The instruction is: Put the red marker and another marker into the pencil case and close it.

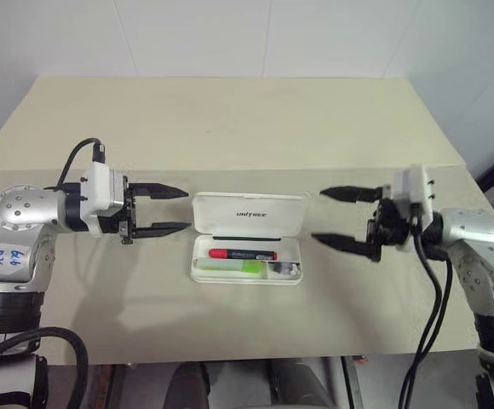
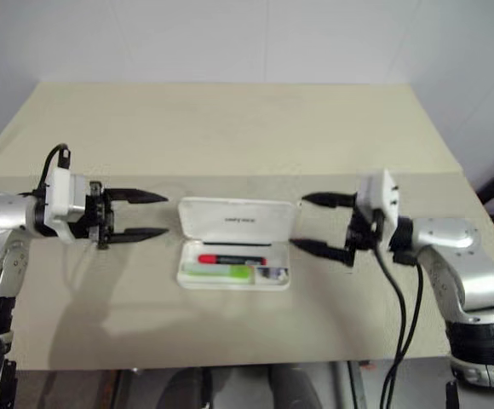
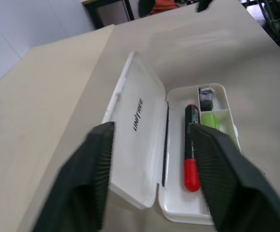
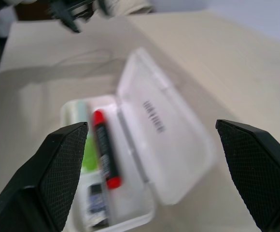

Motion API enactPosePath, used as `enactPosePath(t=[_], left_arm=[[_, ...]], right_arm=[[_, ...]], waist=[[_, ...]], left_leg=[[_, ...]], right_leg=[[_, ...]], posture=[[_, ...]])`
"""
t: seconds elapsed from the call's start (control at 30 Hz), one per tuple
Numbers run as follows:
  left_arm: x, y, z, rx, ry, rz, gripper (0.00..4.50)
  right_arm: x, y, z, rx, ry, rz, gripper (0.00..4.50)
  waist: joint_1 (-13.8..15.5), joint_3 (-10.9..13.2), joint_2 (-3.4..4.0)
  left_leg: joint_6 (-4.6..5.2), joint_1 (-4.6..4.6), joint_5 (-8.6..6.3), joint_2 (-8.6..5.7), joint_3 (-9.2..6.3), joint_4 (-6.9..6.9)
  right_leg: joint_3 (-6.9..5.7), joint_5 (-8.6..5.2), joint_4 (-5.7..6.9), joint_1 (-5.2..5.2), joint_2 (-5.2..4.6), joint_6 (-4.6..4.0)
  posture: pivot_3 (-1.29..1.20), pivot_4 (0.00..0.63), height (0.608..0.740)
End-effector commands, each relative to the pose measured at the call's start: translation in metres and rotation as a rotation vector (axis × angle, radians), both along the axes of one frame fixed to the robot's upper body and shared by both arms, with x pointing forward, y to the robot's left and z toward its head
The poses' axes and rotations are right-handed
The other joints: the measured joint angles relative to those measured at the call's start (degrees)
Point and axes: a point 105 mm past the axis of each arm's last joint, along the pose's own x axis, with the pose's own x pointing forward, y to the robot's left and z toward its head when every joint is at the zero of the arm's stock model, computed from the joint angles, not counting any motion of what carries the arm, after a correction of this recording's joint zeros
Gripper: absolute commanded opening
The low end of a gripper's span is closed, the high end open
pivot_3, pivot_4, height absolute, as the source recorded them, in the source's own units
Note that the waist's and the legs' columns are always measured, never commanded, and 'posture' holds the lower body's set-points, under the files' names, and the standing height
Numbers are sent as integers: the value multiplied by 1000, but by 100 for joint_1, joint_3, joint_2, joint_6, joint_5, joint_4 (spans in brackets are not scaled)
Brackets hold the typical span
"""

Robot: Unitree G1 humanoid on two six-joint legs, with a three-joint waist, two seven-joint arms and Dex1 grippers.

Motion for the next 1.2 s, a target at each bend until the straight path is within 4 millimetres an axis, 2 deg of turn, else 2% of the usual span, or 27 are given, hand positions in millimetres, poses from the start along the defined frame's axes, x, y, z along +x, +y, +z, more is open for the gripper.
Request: enactPosePath(t=[0.03, 0.13, 0.17, 0.33, 0.47, 0.57, 0.7, 0.9, 1.2], left_arm=[[0, 2, 13, -32, -44, 2, 1207], [4, 5, 19, -68, -60, 34, 143], [6, 6, 20, -82, -64, 45, 29], [22, 11, 29, -142, -97, 137, 29], [43, 11, 25, -155, -107, 225, 29], [61, 10, 13, -124, -91, 318, 29], [75, 8, -7, -14, -58, 369, 29], [71, -8, -19, 0, 14, 268, 29], [49, -22, -12, -33, 18, 73, 29]], right_arm=[[0, -3, 12, 35, -40, 0, 4500], [4, -1, 11, 32, -51, 1, 4500], [5, -1, 11, 31, -53, 1, 4500], [8, 4, 7, 22, -58, 12, 4500], [10, 7, 4, 14, -62, 18, 4500], [10, 10, 2, 15, -64, 22, 4500], [7, 14, 1, 17, -64, 31, 4500], [7, 17, 2, 23, -63, 27, 4500], [6, 18, 2, 29, -58, 25, 4500]], waist=[[5, 0, 0], [4, 0, 0], [4, 0, 0], [1, 0, 0], [2, 0, 0], [7, 0, 0], [2, 0, 0], [11, 0, 0], [9, 0, 0]], left_leg=[[0, 0, 0, 0, -1, -2], [1, -2, -1, 0, -1, -5], [1, -2, -1, 0, -1, -4], [1, -2, -1, 0, -1, -2], [1, -1, -1, 0, -1, 1], [1, -1, 0, -1, -1, 0], [1, -2, 0, 0, 0, -1], [0, -3, 0, 0, 0, -2], [0, -2, 0, 0, 0, -1]], right_leg=[[0, 0, 0, 0, 0, 0], [-1, -1, -4, 0, 0, -1], [-1, -1, -5, 0, 0, -1], [-1, 0, -3, 0, 1, 0], [-1, 1, 0, 0, 1, 2], [-1, 1, -1, 1, 1, 3], [0, 1, -1, -1, 1, 3], [0, 1, -1, -1, 1, 3], [0, 1, 0, 0, 1, 3]], posture=[[0, 150, 740], [0, 150, 740], [0, 150, 740], [0, 150, 740], [0, 150, 740], [0, 150, 740], [0, 150, 740], [0, 150, 740], [0, 150, 740]])
